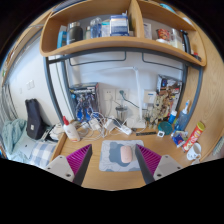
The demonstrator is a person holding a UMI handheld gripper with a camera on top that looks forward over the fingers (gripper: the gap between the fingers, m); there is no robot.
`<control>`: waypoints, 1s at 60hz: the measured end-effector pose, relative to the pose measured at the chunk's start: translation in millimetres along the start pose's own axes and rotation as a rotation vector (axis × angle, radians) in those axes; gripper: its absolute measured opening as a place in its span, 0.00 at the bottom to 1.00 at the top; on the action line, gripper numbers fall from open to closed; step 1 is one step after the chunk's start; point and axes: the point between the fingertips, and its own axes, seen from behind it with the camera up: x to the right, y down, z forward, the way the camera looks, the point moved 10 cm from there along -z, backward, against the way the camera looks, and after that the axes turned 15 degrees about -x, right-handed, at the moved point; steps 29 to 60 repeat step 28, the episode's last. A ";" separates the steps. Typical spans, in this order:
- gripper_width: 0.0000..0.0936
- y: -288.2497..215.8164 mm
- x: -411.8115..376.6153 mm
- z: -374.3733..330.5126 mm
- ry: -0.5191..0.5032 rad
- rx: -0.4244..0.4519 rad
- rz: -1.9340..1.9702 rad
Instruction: Arrange mouse
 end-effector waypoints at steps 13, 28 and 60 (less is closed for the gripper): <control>0.92 12.8 -12.4 -32.3 -0.008 0.022 -0.009; 0.92 23.0 -27.7 -40.4 -0.017 0.034 -0.026; 0.92 23.0 -27.7 -40.4 -0.017 0.034 -0.026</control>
